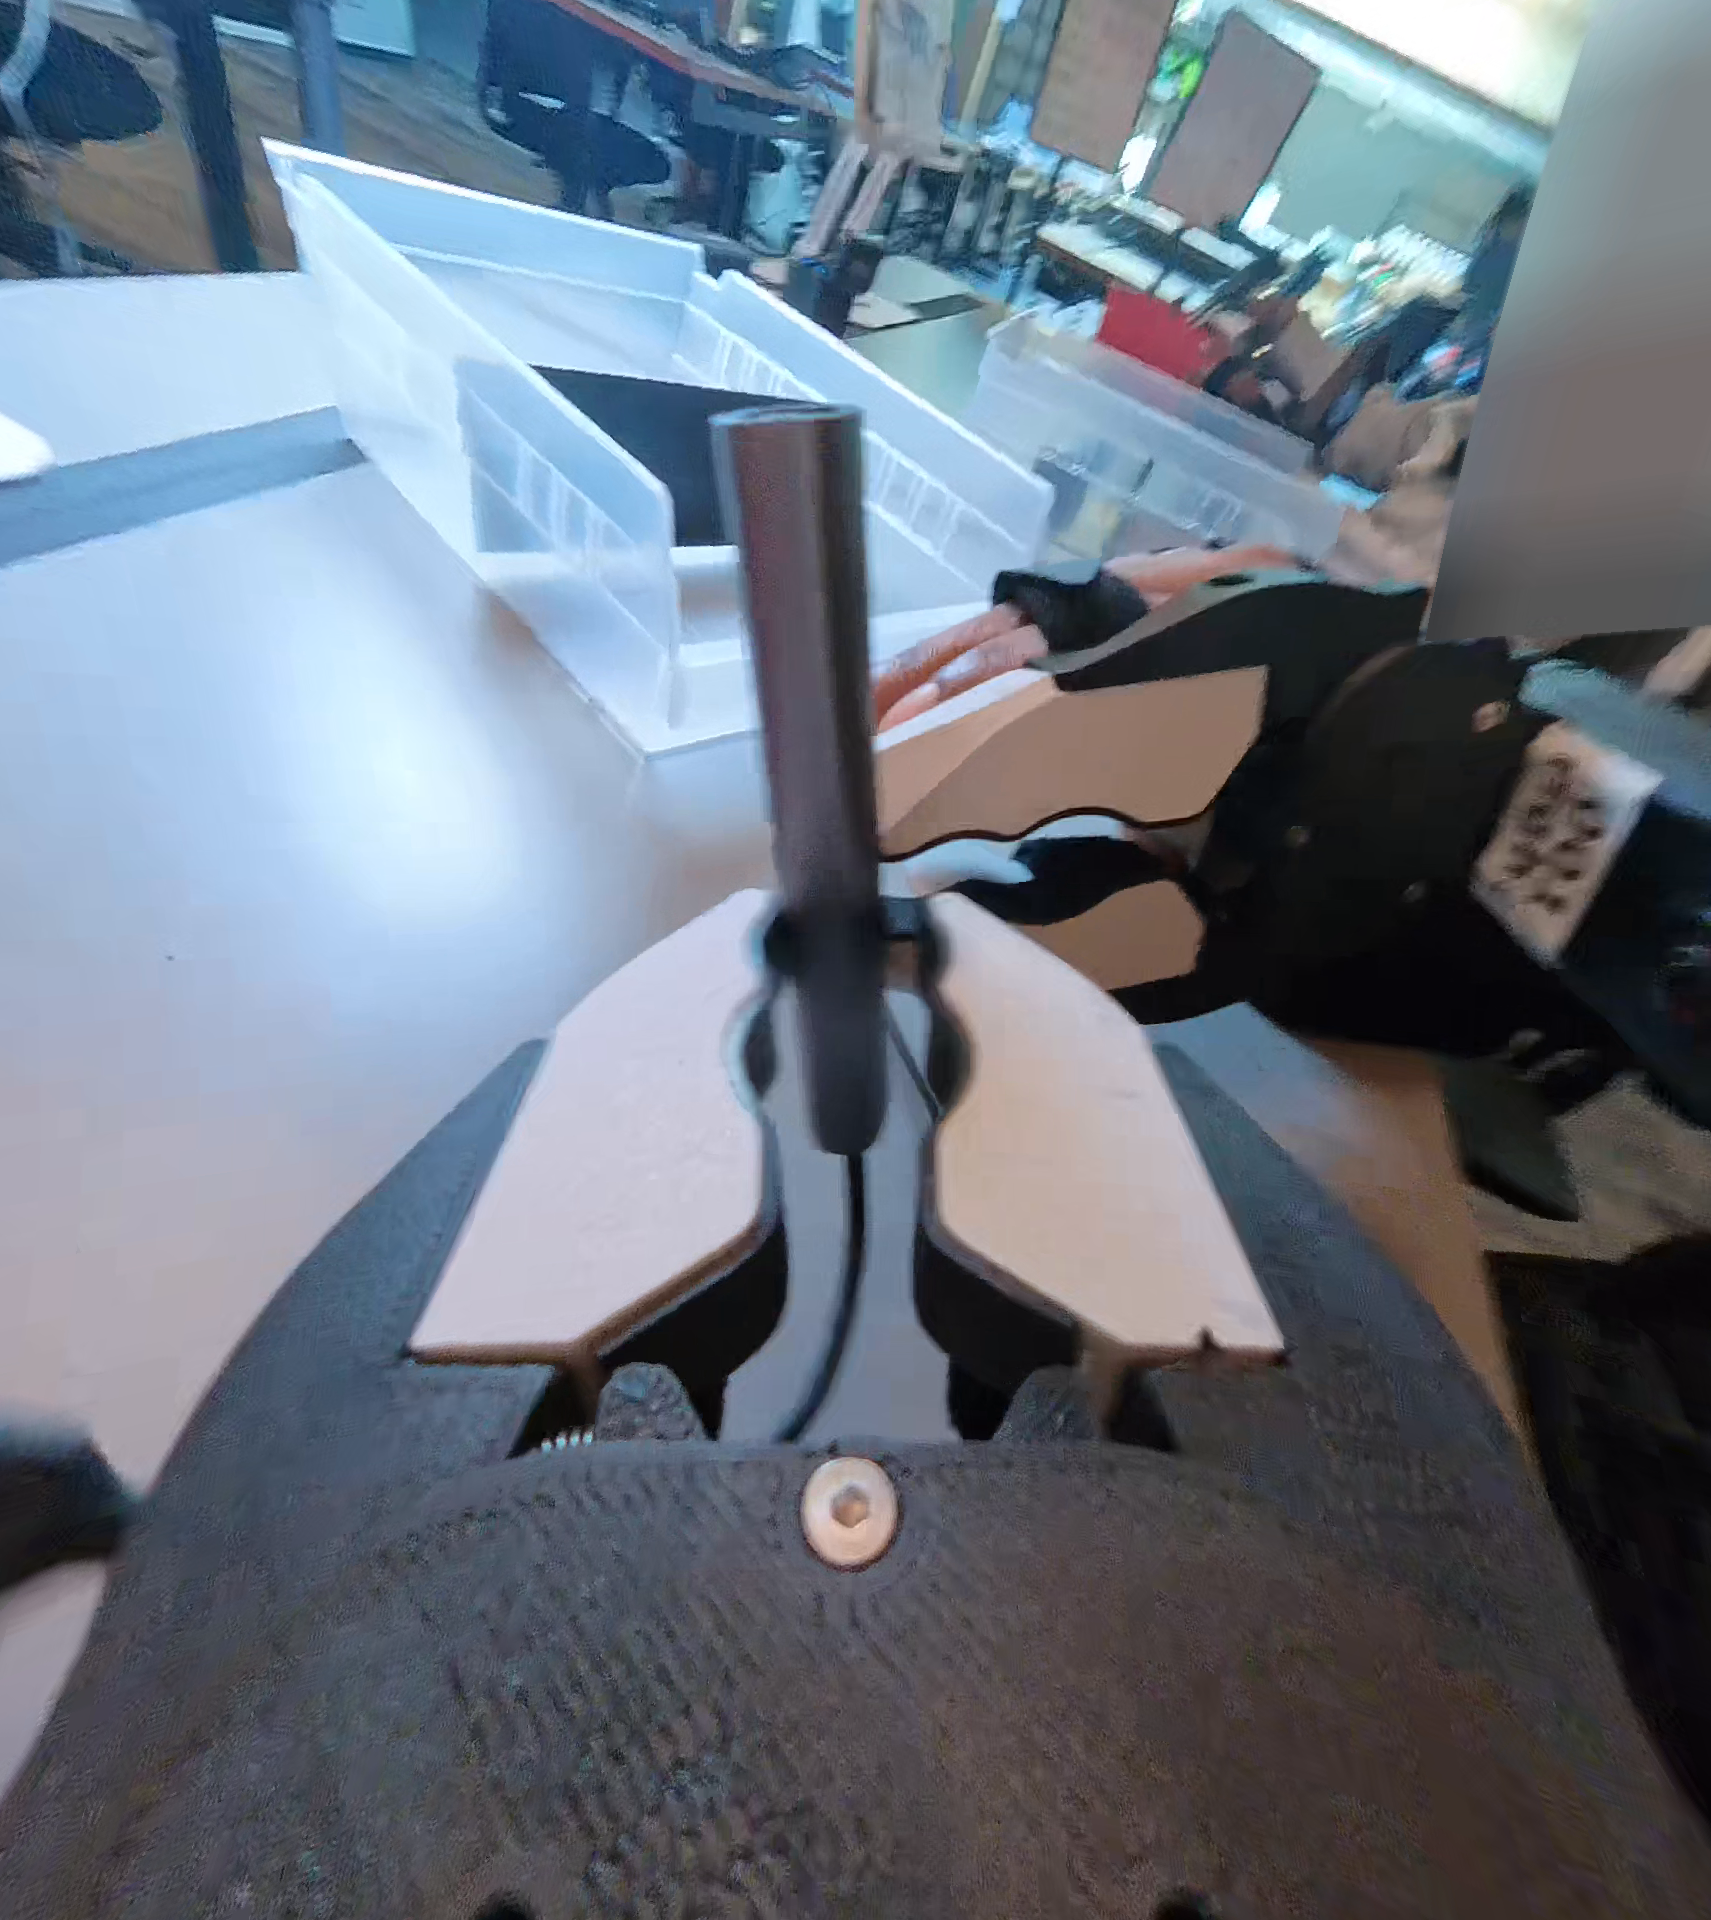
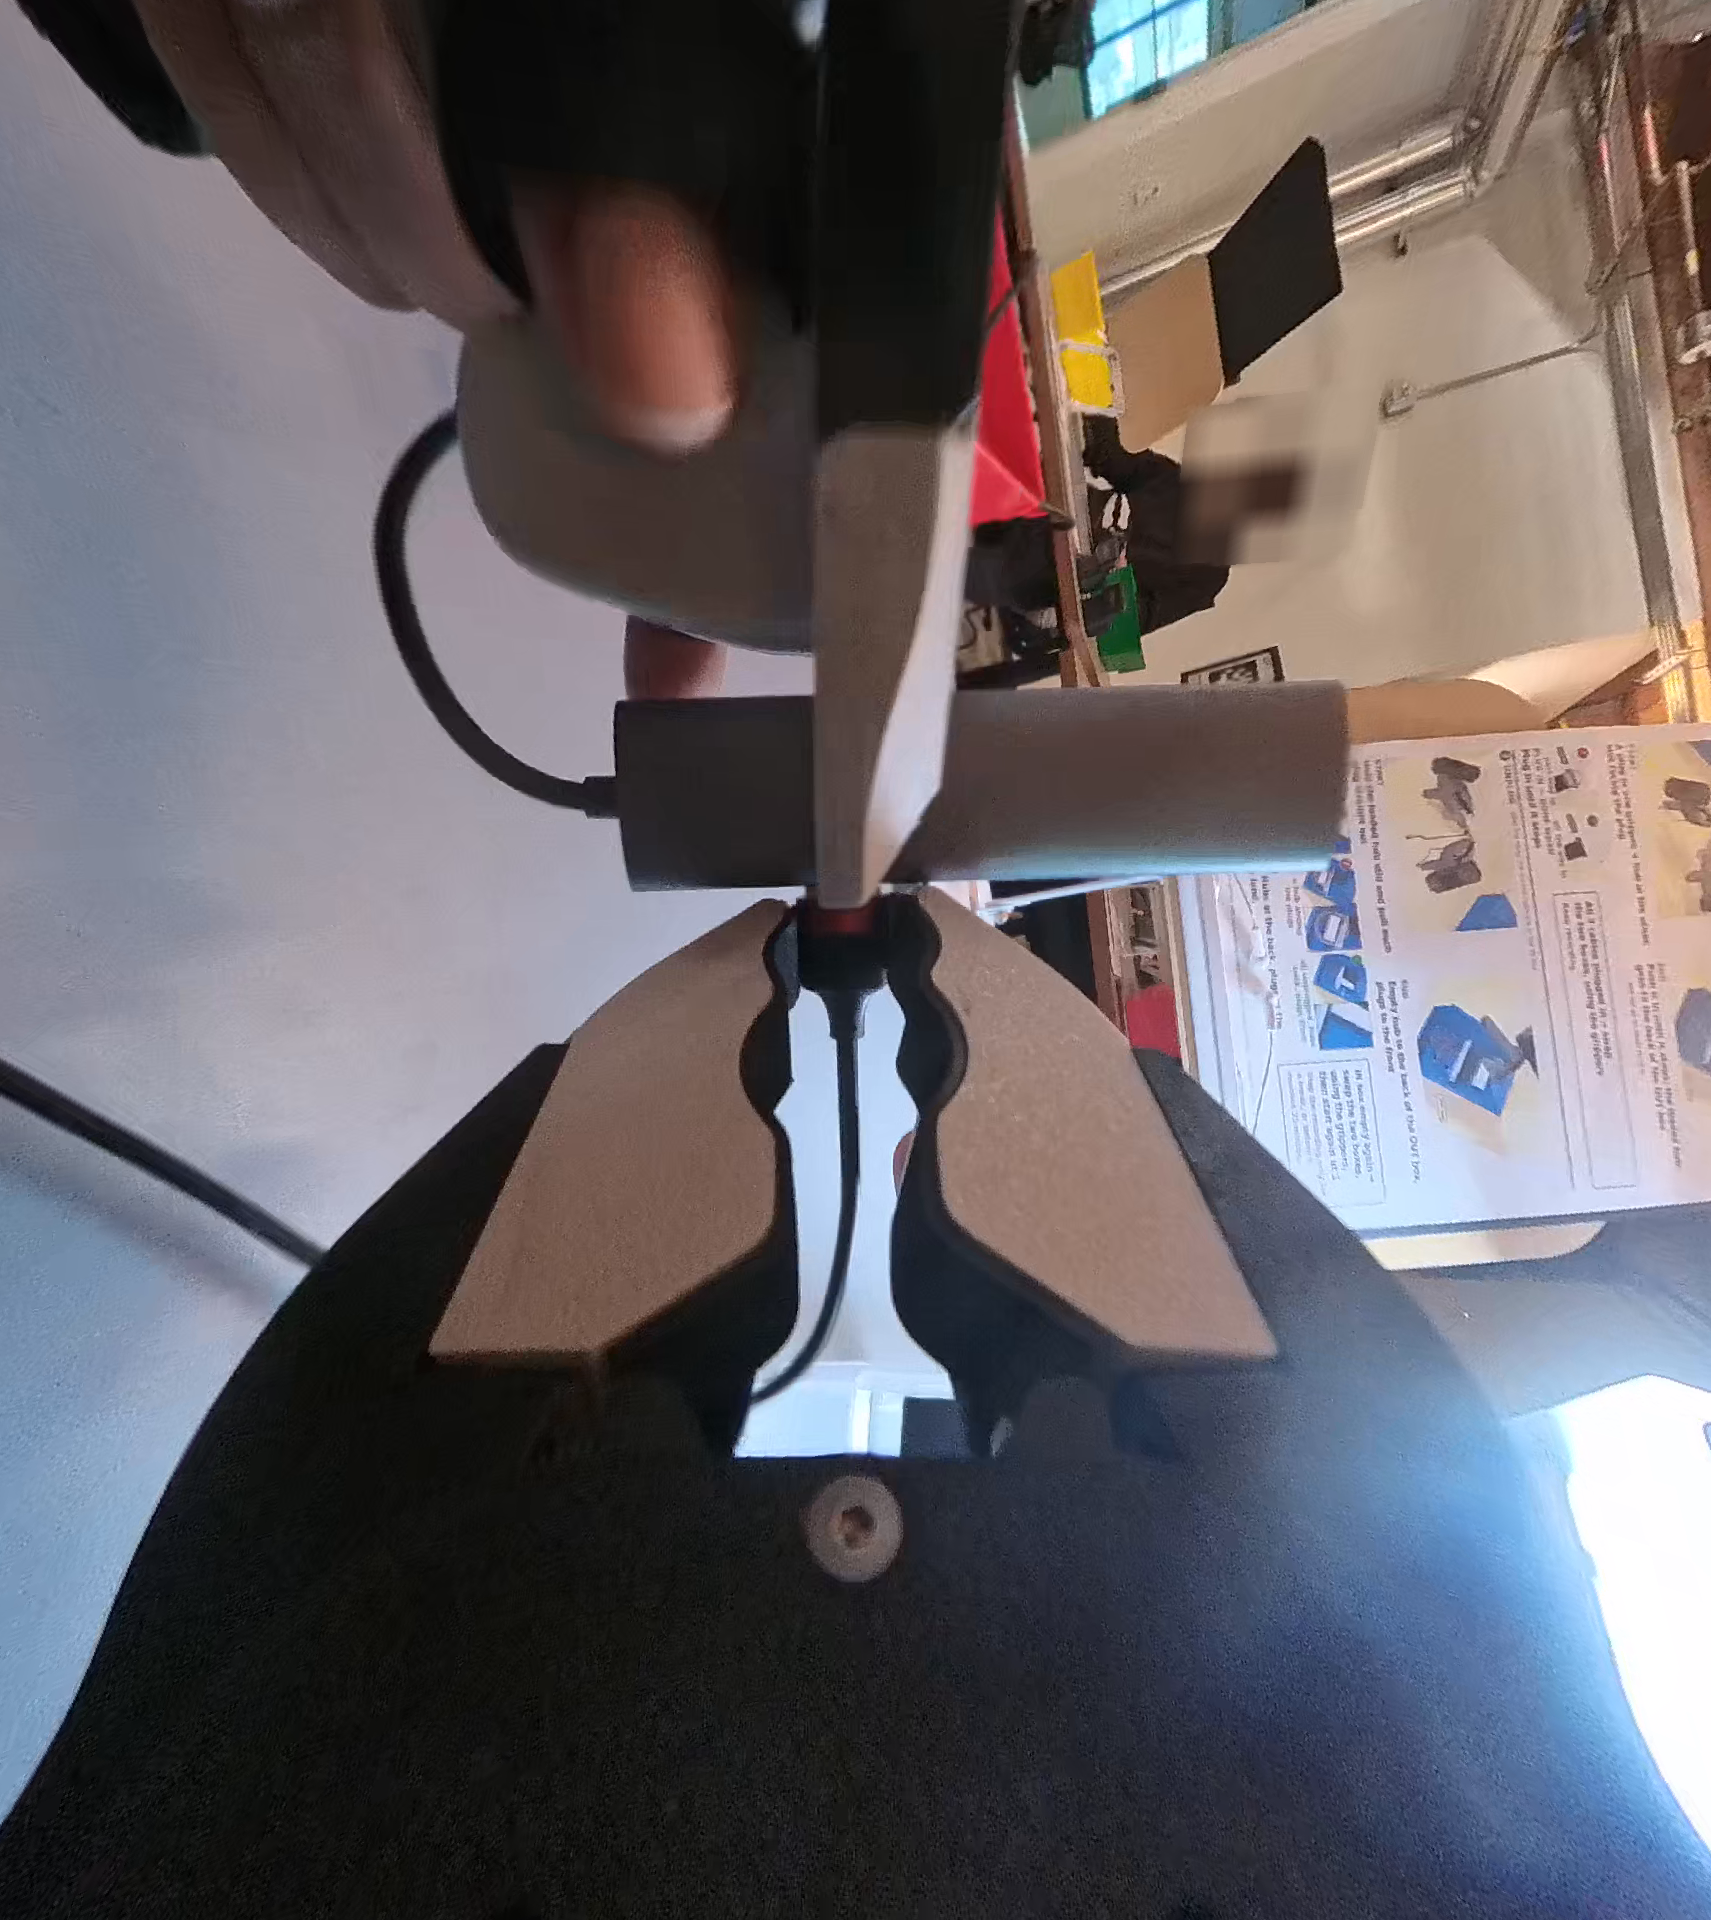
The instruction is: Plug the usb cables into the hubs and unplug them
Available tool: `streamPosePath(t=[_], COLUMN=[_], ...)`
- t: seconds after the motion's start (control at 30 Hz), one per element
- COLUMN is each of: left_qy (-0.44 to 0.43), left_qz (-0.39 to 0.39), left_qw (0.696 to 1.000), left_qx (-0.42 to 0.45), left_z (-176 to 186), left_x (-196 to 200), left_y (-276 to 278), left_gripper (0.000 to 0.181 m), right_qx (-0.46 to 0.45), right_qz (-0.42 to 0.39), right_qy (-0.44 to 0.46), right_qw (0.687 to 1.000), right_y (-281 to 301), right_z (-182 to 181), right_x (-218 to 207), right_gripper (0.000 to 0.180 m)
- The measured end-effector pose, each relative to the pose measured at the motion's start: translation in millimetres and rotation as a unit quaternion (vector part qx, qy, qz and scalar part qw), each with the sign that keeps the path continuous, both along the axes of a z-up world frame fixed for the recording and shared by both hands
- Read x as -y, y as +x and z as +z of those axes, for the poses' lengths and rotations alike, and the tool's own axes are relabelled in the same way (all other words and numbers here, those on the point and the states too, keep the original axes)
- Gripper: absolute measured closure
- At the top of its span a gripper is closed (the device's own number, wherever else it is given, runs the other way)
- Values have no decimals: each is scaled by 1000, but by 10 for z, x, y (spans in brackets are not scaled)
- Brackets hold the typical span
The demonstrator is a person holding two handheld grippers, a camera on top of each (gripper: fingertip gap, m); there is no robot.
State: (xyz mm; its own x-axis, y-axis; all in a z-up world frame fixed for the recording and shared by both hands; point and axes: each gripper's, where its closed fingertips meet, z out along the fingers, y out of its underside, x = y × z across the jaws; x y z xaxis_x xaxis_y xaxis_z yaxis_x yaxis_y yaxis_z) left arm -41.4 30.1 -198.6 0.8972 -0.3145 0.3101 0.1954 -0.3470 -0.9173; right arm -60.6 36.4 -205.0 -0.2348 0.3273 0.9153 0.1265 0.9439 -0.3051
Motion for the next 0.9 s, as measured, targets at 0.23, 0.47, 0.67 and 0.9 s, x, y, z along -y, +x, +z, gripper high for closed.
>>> streamPosePath(t=[0.23,0.47,0.67,0.9], left_qy=[-40,-5,38,17], left_qz=[1,42,75,65], left_qw=[999,997,996,996], left_qx=[25,64,42,54], left_z=[60,416,476,219], left_x=[13,309,417,261], left_y=[-109,-579,-806,-719], left_gripper=[164,164,164,164], right_qx=[10,46,-80,-231], right_qz=[2,-81,-90,-249], right_qy=[-19,-22,-188,-241], right_qw=[1000,995,975,909], right_y=[-89,57,182,670], right_z=[66,-58,856,1500], right_x=[-20,-645,-871,-2172], right_gripper=[162,163,163,163])
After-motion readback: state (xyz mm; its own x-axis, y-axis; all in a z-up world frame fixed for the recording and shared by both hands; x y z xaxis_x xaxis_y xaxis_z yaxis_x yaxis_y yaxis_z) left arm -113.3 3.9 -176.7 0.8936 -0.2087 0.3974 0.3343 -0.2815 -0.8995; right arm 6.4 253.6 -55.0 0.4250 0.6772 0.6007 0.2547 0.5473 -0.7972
